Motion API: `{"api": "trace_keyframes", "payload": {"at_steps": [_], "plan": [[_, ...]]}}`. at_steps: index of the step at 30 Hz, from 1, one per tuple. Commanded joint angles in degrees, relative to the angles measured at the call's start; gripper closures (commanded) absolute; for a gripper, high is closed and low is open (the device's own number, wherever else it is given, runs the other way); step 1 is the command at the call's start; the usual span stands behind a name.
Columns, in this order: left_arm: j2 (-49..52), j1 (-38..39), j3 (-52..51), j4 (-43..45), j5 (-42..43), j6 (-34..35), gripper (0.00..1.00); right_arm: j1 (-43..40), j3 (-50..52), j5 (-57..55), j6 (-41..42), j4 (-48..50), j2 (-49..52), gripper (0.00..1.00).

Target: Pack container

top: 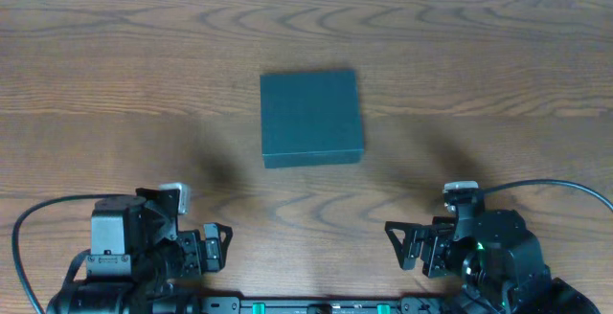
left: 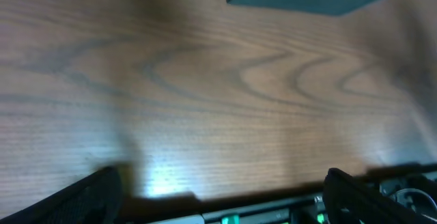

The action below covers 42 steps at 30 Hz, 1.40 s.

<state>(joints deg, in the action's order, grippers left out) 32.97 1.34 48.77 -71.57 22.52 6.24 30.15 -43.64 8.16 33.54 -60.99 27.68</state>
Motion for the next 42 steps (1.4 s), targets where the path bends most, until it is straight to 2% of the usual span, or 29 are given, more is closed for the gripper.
{"api": "trace_keyframes", "payload": {"at_steps": [1,4,7,9,13,22,33,42], "plan": [[-1.44,0.22,0.11,4.39,-2.51,0.17,0.05,0.79,0.37,0.24,0.70,-0.11,-0.24,0.01],[-3.85,0.22,-0.74,14.01,-5.68,-0.22,0.05,0.79,0.37,0.24,0.70,-0.11,-0.24,0.01],[-6.99,0.22,-4.02,20.90,-7.80,-3.80,0.05,0.79,0.37,0.24,0.72,-0.11,-0.24,0.01],[-9.51,0.22,-8.17,25.49,-9.99,-6.16,0.05,0.79,0.37,0.24,0.72,-0.11,-0.24,0.01],[-14.60,0.22,-18.88,36.24,-15.52,-6.49,0.05,0.79,0.37,0.24,0.70,-0.11,-0.24,0.01],[-20.37,0.22,-34.12,50.27,-17.18,-6.43,0.05,0.79,0.37,0.22,0.72,-0.11,-0.24,0.01],[-30.12,0.20,-42.82,52.61,-18.49,-5.81,0.05,0.79,0.37,0.24,0.70,-0.11,-0.24,0.01],[-32.79,0.24,-43.06,52.57,-19.52,-6.14,0.05,0.79,0.37,0.24,0.72,-0.11,-0.24,0.01]]}}
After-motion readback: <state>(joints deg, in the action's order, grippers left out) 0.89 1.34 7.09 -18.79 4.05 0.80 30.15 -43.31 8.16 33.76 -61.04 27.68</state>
